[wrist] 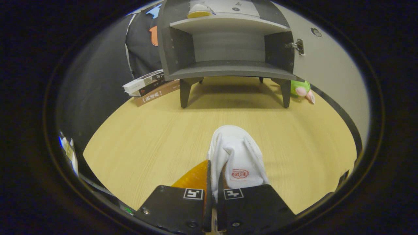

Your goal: Open the shoe cabinet door, grab the shoes and put them into the shoe cabinet, then close the shoe cabinet door.

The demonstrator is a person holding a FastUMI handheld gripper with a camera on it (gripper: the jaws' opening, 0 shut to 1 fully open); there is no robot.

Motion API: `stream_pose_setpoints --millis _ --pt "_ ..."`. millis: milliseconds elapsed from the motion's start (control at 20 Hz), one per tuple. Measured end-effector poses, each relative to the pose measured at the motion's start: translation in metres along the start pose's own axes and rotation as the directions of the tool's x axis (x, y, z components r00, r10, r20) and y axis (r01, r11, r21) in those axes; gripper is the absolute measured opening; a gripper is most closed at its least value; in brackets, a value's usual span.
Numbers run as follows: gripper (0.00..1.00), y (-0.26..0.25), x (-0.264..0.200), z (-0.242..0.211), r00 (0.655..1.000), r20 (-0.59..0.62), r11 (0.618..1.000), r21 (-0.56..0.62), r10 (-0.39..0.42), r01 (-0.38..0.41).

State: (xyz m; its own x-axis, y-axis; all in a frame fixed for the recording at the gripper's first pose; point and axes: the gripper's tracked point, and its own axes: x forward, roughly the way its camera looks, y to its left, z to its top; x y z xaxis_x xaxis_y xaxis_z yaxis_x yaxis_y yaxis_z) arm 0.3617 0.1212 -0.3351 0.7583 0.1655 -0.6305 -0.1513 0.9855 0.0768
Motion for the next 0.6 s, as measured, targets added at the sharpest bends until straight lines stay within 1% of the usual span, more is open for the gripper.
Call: stream_pose_setpoints --millis 100,250,400,600 --pt "0.1 -0.006 -0.015 0.017 1.0 0.02 1.0 -0.007 0.005 -0.004" --pt "0.1 -0.012 -0.042 0.053 0.997 0.082 1.0 -0.03 0.002 0.0" --pt "0.1 -0.014 -0.074 0.105 0.987 0.159 0.999 -0.046 0.009 -0.002" --pt "0.1 -0.015 -0.113 0.187 0.964 0.264 0.998 -0.065 0.012 0.005"
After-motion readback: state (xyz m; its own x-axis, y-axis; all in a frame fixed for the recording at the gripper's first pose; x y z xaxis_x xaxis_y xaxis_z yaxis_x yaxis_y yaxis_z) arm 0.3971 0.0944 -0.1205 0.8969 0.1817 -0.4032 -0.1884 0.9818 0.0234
